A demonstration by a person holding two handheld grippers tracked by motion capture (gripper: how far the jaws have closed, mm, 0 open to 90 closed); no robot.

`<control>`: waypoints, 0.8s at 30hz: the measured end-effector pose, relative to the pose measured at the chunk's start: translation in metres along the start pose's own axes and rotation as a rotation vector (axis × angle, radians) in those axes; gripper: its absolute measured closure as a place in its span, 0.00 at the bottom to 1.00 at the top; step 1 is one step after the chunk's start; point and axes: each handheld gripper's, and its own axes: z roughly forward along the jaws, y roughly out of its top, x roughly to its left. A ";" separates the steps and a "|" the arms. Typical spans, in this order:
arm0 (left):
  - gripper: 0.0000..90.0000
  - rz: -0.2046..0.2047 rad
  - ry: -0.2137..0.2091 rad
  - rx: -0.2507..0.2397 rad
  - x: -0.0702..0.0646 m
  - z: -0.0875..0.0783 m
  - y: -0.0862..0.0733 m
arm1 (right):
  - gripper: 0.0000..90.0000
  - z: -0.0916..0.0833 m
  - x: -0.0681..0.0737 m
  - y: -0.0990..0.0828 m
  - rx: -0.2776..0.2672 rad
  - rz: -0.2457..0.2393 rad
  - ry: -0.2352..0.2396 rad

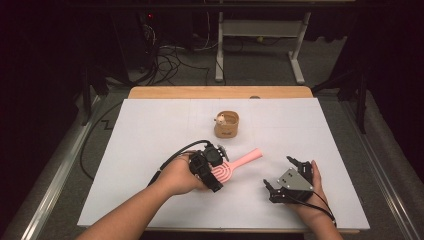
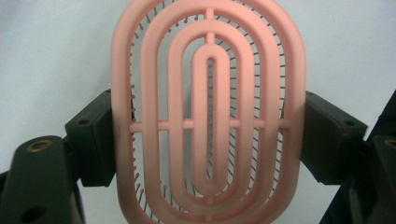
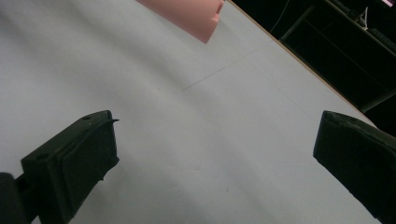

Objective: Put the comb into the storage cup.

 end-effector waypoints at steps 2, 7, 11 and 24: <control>0.22 0.005 -0.002 0.003 -0.001 0.001 0.000 | 0.00 0.000 0.001 0.000 0.001 -0.010 -0.004; 0.22 0.005 -0.003 0.013 -0.001 0.003 0.002 | 0.00 0.000 0.005 0.003 0.002 -0.053 -0.016; 0.22 0.002 0.004 0.022 0.001 0.003 0.002 | 0.00 0.000 0.008 0.005 0.003 -0.081 -0.024; 0.22 0.015 -0.003 0.036 -0.007 0.007 0.007 | 0.01 -0.001 0.016 0.008 0.004 -0.183 -0.035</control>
